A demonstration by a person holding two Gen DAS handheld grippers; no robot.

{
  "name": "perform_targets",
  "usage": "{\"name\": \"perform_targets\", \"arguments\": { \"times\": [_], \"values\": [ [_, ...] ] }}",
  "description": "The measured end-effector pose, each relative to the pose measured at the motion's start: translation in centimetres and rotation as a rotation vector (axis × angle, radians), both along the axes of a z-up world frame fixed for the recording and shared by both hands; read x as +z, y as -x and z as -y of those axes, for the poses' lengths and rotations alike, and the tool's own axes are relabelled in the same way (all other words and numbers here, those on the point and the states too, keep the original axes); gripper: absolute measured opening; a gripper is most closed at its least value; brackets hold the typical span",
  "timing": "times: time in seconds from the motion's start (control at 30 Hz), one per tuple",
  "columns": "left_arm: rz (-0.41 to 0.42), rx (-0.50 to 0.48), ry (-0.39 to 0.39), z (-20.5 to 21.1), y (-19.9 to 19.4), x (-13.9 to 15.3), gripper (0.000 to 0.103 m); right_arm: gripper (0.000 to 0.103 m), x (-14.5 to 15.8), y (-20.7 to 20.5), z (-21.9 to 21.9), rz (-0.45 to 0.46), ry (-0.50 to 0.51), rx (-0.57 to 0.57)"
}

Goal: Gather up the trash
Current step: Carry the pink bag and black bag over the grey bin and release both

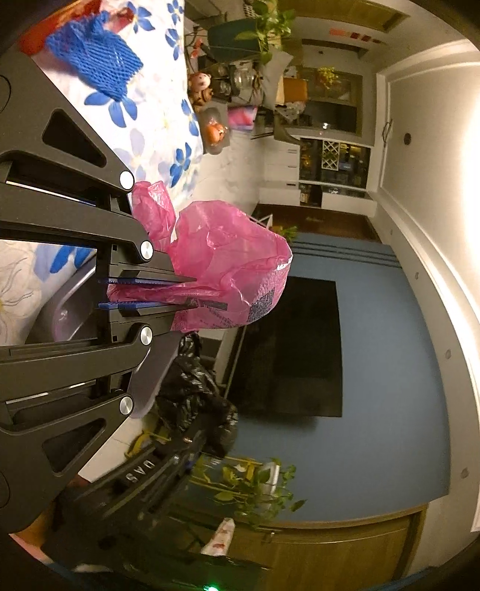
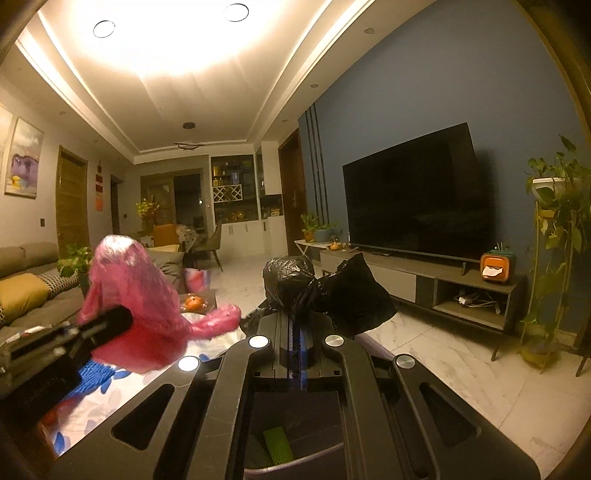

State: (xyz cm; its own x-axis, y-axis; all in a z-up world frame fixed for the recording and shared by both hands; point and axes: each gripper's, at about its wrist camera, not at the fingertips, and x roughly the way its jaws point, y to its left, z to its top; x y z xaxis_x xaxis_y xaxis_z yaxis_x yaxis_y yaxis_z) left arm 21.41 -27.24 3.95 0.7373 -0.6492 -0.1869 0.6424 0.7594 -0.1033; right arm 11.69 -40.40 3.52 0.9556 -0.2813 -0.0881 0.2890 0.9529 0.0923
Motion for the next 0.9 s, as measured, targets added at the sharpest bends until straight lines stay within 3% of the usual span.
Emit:
{"name": "perform_targets", "arguments": {
  "times": [0.47, 0.9],
  "values": [
    [-0.055, -0.009, -0.031, 4.1, -3.7, -2.6, 0.006, 0.003, -1.0, -2.3, 2.1, -0.027, -0.017, -0.011],
    [-0.088, -0.013, -0.05, 6.1, -4.4, -3.5, 0.006, 0.003, -1.1, -4.4, 2.5, -0.062, -0.044, 0.012]
  ]
}}
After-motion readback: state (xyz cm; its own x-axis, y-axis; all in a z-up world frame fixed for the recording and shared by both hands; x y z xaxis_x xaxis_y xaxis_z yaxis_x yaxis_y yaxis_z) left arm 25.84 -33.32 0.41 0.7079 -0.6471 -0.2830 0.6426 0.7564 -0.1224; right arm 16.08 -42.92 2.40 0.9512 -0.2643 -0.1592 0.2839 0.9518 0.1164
